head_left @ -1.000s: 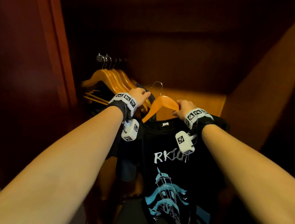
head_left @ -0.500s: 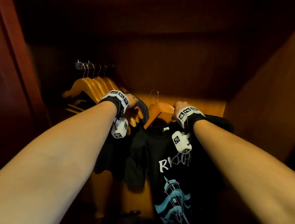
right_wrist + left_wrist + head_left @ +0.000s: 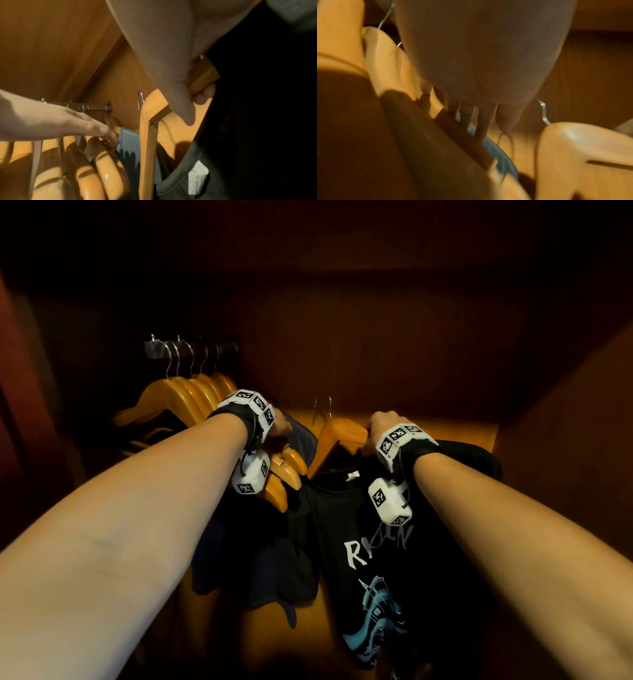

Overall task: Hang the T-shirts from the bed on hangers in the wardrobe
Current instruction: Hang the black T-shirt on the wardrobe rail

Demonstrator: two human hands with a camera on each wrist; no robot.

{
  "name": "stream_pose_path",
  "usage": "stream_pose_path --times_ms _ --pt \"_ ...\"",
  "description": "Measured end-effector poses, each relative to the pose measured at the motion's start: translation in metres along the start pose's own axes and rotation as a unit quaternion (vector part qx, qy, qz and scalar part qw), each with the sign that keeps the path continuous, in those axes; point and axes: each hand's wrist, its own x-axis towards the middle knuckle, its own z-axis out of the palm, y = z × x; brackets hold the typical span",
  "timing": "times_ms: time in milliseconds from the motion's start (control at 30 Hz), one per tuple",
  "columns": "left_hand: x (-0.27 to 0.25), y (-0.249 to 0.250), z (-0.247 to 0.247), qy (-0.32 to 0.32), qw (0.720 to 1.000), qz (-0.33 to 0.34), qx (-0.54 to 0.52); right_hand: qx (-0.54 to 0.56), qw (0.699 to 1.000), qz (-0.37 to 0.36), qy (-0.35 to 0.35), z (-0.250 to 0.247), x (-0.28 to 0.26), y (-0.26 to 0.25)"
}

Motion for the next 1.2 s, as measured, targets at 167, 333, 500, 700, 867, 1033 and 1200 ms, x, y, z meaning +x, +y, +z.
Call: stream_pose_path --times_ms 167,333,500,700,867,1033,1200 --pt "0.015 -0.01 -0.006 -0.001 1.0 -0.013 -0.001 -0.002 1.0 -0.011 0.023 -0.002 0.002 -0.021" --pt "0.038 -0.024 -0.018 0.004 0.999 -0.017 0.029 0.037 0.999 -0.025 0.018 -0.007 0.008 -0.042" --pt "0.019 -0.023 -0.028 0.018 1.0 0.013 0.015 0.142 0.989 -0.052 -0.008 -0.012 0.018 -0.057" --pt "0.026 -0.034 -0.047 0.084 0.996 0.02 -0.008 0.204 0.977 -0.064 -0.004 -0.017 0.034 -0.08" --pt "0.026 -0.042 -0.071 0.173 0.983 -0.001 0.069 0.218 0.973 -0.071 0.01 -0.023 0.049 -0.1" --pt "0.023 -0.044 -0.098 0.264 0.957 -0.043 0.114 0.214 0.972 -0.093 -0.001 -0.034 0.065 -0.122" --pt "0.022 -0.056 -0.113 0.285 0.934 -0.13 0.173 0.189 0.975 -0.116 -0.026 -0.045 0.073 -0.15"
